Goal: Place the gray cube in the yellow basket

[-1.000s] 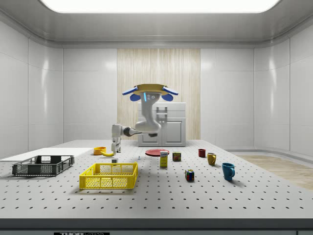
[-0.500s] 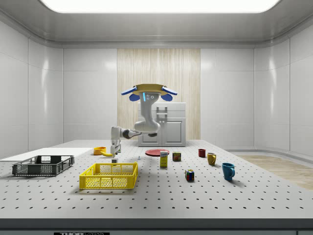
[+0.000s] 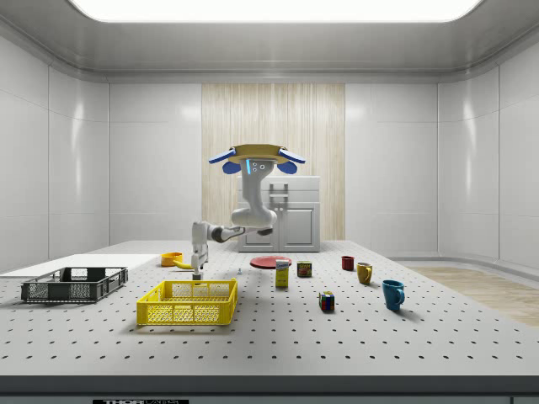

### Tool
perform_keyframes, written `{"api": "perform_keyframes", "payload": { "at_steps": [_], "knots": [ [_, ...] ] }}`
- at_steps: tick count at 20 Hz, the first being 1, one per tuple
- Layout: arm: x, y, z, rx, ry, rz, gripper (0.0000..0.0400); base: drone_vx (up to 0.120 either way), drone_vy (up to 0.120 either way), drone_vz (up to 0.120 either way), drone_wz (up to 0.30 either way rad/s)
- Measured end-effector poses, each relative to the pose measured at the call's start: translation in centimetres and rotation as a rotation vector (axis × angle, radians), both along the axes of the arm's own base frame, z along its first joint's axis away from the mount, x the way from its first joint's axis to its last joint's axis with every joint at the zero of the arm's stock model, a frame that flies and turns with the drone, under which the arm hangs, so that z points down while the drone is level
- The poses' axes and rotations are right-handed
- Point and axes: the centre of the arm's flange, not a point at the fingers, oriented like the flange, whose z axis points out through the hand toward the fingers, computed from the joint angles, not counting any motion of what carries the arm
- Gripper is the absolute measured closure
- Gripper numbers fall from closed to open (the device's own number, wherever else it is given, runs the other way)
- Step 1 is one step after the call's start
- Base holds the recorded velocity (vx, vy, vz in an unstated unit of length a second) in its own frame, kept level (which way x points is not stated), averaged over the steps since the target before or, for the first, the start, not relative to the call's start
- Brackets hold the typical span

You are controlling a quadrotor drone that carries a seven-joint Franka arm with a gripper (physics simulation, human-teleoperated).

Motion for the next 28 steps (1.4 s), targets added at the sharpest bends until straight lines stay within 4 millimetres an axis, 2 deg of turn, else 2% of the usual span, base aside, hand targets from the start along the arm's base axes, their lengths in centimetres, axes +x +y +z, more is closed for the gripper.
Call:
{"api": "perform_keyframes", "payload": {
  "at_steps": [6,14,19,23,28],
  "knots": [
    [0.0,0.2,1.2,0.000,0.000,0.000,0.0000,0.000,0.000,0.000,0.000],
    [1.0,0.2,1.8,0.000,0.000,0.000,0.0000,0.000,0.000,0.000,0.000],
    [0.7,0.2,2.2,0.000,0.000,0.000,0.0000,0.000,0.000,0.000,0.000],
    [0.4,0.2,2.3,0.000,0.000,0.000,0.0090,0.000,0.000,0.000,0.000],
    [0.3,0.2,2.3,0.000,0.000,0.000,0.0133,0.000,0.000,0.000,0.000]
  ]
}}
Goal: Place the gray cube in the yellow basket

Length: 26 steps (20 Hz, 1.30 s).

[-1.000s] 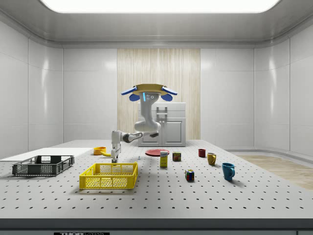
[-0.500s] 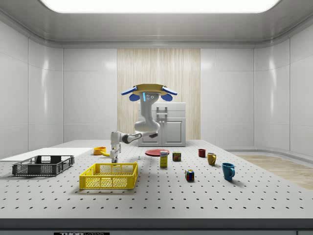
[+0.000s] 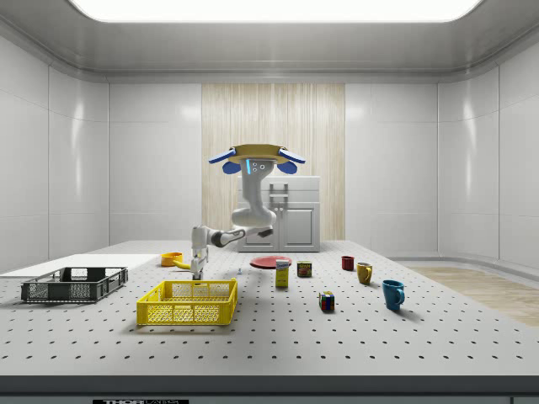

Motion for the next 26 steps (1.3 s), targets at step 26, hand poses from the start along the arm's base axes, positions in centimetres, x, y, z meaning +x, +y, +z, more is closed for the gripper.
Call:
{"api": "perform_keyframes", "payload": {
  "at_steps": [26],
  "knots": [
    [-0.1,0.0,-3.9,0.000,0.000,0.001,0.0148,-0.042,0.066,0.055,0.000]
  ]
}}
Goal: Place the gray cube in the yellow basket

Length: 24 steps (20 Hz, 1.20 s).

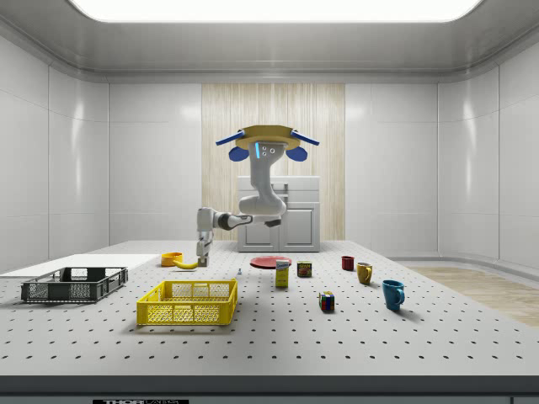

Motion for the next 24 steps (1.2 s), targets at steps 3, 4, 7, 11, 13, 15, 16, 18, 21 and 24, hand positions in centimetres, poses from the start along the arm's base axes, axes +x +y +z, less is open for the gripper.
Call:
{"api": "perform_keyframes", "payload": {
  "at_steps": [3,4,7,11,13,15,16,18,21,24],
  "knots": [
    [0.00,0.00,-0.04,0.000,0.000,0.000,0.0148,0.000,0.120,0.080,0.000],
    [0.00,0.00,-0.04,0.000,0.000,0.000,0.0148,0.000,0.120,0.120,0.000],
    [0.00,0.00,-0.06,0.000,0.000,0.000,0.0148,0.000,0.120,0.040,0.000],
    [0.00,0.00,-0.07,0.000,0.000,0.000,0.0148,0.000,0.120,0.000,0.000],
    [0.00,0.00,-0.07,0.000,0.000,0.000,0.0148,0.000,0.120,0.000,0.000],
    [0.00,0.00,-0.07,0.000,0.000,0.000,0.0148,0.000,0.120,0.000,0.000],
    [0.00,0.00,-0.07,0.000,0.000,0.000,0.0148,0.000,0.120,0.000,0.000],
    [0.00,0.00,-0.07,0.000,0.000,0.000,0.0148,0.000,0.120,0.000,0.000],
    [0.00,0.00,-0.07,0.000,0.000,0.000,0.0148,0.000,0.120,0.000,0.000],
    [0.00,0.00,-0.07,0.000,0.000,0.000,0.0148,0.000,0.120,0.000,0.000]
  ]
}}
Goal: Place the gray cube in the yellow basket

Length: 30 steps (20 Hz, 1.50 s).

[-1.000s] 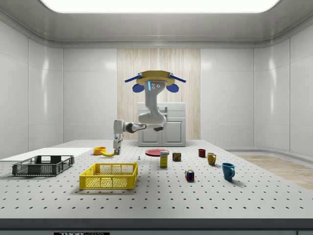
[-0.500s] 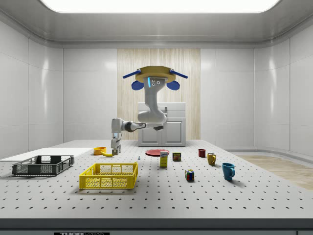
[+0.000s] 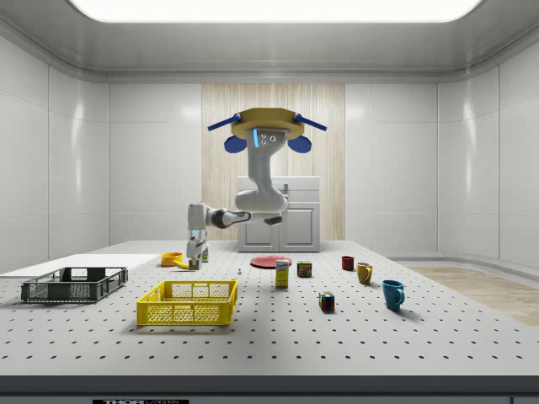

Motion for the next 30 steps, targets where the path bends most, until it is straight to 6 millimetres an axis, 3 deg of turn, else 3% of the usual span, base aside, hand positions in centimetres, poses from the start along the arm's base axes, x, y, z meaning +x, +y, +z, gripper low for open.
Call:
{"api": "perform_keyframes", "payload": {
  "at_steps": [7,16,22,30],
  "knots": [
    [0.0,0.0,0.0,0.000,0.000,0.000,0.0148,0.000,0.120,0.000,0.000],
    [0.0,0.0,0.0,0.000,0.000,0.000,0.0148,0.000,0.120,-0.102,0.000],
    [0.0,0.0,0.0,0.000,0.000,0.000,0.0148,0.000,0.120,0.000,0.000],
    [0.0,0.0,2.2,0.000,0.000,0.000,0.0148,0.000,0.005,0.000,0.000]
  ]
}}
